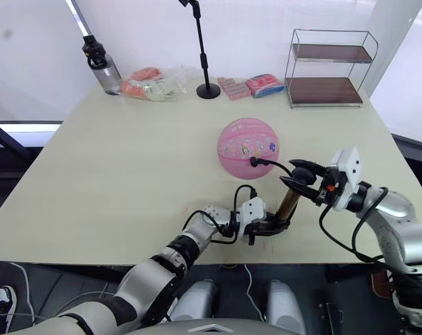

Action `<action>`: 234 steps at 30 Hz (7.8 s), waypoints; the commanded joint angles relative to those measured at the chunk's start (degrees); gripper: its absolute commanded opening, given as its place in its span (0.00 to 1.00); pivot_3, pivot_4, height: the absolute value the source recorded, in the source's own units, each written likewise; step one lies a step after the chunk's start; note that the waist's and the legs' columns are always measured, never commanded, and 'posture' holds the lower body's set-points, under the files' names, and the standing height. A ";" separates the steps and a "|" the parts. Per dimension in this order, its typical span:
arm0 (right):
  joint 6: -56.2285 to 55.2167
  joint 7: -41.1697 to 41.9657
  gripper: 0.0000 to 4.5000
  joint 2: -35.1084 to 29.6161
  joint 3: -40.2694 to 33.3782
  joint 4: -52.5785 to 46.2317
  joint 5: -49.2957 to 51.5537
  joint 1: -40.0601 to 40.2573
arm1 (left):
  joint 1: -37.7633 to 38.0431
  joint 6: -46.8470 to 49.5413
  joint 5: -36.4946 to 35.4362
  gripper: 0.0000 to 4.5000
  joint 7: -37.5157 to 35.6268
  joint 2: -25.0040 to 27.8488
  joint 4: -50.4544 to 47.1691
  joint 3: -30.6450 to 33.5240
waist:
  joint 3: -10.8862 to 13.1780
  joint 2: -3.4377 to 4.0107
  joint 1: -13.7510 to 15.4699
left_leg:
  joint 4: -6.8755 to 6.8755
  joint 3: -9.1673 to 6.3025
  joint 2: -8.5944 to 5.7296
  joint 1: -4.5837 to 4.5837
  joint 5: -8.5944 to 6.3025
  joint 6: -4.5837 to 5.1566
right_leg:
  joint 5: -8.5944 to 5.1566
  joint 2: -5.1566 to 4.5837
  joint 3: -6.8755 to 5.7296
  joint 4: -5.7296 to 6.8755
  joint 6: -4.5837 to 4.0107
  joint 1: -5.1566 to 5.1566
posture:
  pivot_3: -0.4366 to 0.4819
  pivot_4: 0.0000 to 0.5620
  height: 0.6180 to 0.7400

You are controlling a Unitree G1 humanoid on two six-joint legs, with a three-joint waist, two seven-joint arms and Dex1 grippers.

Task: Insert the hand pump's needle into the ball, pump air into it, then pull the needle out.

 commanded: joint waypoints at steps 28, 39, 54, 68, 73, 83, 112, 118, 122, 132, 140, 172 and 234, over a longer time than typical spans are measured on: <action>20.73 -6.41 0.41 -14.50 -18.55 -6.09 18.44 -25.48 | 1.51 2.84 2.98 0.24 -0.27 2.40 3.47 -1.74 | 1.49 1.05 0.06 | 0.14 0.35 -0.42 -0.54 0.01 0.00 | 0.14 -0.12 0.26 0.03 0.21 -0.58 | 0.48 0.27 1.00; 19.81 -5.43 0.41 -12.18 -13.43 -7.93 14.82 -16.88 | 1.40 2.76 2.87 0.24 -0.34 2.46 3.62 -1.83 | 1.55 1.10 -0.01 | 0.29 0.48 -0.46 -1.10 0.01 0.01 | 0.18 -0.12 0.41 0.05 0.24 -1.09 | 0.48 0.27 1.00; -3.78 -0.11 0.41 -2.59 2.94 3.23 -6.57 0.72 | 1.71 2.83 2.99 0.24 0.09 2.54 3.43 -1.78 | 0.81 0.43 -0.10 | 0.10 0.49 -0.07 -0.18 -0.01 0.00 | 0.15 0.00 0.36 0.07 0.22 -0.33 | 0.48 0.27 1.00; -10.99 -0.02 0.41 -1.92 -1.26 1.34 -3.21 -1.69 | 1.51 2.72 3.25 0.24 -0.09 2.73 3.65 -1.68 | 0.34 0.26 -0.08 | 0.02 0.44 0.05 -0.01 -0.01 -0.01 | 0.01 0.04 0.33 0.06 0.00 -0.18 | 0.48 0.27 1.00; -3.56 -0.22 0.41 -7.47 -7.73 -3.67 4.98 -7.33 | 1.48 2.67 3.34 0.24 -0.38 2.75 3.66 -1.67 | 1.03 1.02 -0.02 | 0.05 0.60 -0.31 -0.37 0.00 -0.01 | 0.16 -0.05 0.49 0.05 0.23 -0.54 | 0.48 0.27 1.00; 6.62 -1.90 0.41 -14.68 -15.12 -4.83 14.46 -18.88 | 1.38 2.56 3.46 0.24 -0.50 2.74 3.79 -1.71 | 1.41 0.85 -0.04 | 0.08 0.61 -0.31 -0.41 0.00 0.00 | 0.16 -0.06 0.48 0.03 0.24 -0.56 | 0.48 0.27 1.00; -3.51 1.11 0.41 -1.90 2.56 3.11 -3.26 3.23 | 1.45 2.99 3.23 0.24 -0.23 3.36 3.34 -1.49 | 0.75 0.09 -0.04 | -0.02 0.58 -0.21 -0.21 -0.01 -0.01 | 0.15 0.00 0.47 0.03 0.22 -0.42 | 0.48 0.27 1.00; -6.82 0.52 0.41 -0.16 3.42 5.40 -7.40 4.64 | 1.39 2.96 3.23 0.24 -0.30 3.31 3.36 -1.53 | 0.56 0.04 -0.06 | -0.04 0.59 -0.02 -0.13 -0.01 -0.02 | 0.14 0.02 0.46 0.04 0.22 -0.39 | 0.48 0.27 1.00; -7.17 1.33 0.41 -1.03 0.83 3.29 -5.01 2.32 | 1.18 2.95 3.28 0.24 -0.37 3.16 3.52 -1.56 | 0.55 0.14 -0.05 | -0.04 0.58 0.01 -0.13 -0.02 -0.02 | 0.14 0.05 0.44 0.04 0.21 -0.38 | 0.48 0.27 1.00; -1.02 0.68 0.41 -9.27 -9.07 -2.95 2.99 -8.38 | 0.91 2.93 3.32 0.24 -0.39 3.03 3.89 -1.52 | 1.19 0.83 0.02 | 0.02 0.63 -0.28 -0.34 -0.01 -0.01 | 0.16 -0.02 0.50 0.03 0.23 -0.55 | 0.48 0.27 1.00; 4.95 0.36 0.41 -15.44 -13.64 -3.97 8.54 -16.17 | 0.89 2.86 3.47 0.24 -0.39 2.86 4.01 -1.64 | 1.42 0.84 -0.06 | 0.07 0.67 -0.31 -0.37 -0.01 -0.01 | 0.17 -0.05 0.55 0.04 0.24 -0.56 | 0.48 0.27 1.00; 0.62 1.91 0.41 -4.40 0.43 4.04 0.10 -4.43 | 0.72 2.84 3.37 0.24 -0.11 3.71 4.06 -1.37 | 0.24 0.00 -1.34 | -0.28 0.54 0.63 0.89 -0.28 -0.46 | -0.01 -0.21 0.45 -0.06 -0.03 0.49 | 0.48 0.27 1.00; 4.39 2.61 0.41 -8.73 -0.49 -6.74 1.09 -3.90 | 0.39 2.78 3.27 0.24 0.39 3.51 4.33 -1.20 | 1.13 0.22 -0.04 | -0.10 0.80 0.17 -0.20 -0.23 -0.36 | 0.12 0.00 0.17 -0.18 0.26 -0.52 | 0.48 0.27 1.00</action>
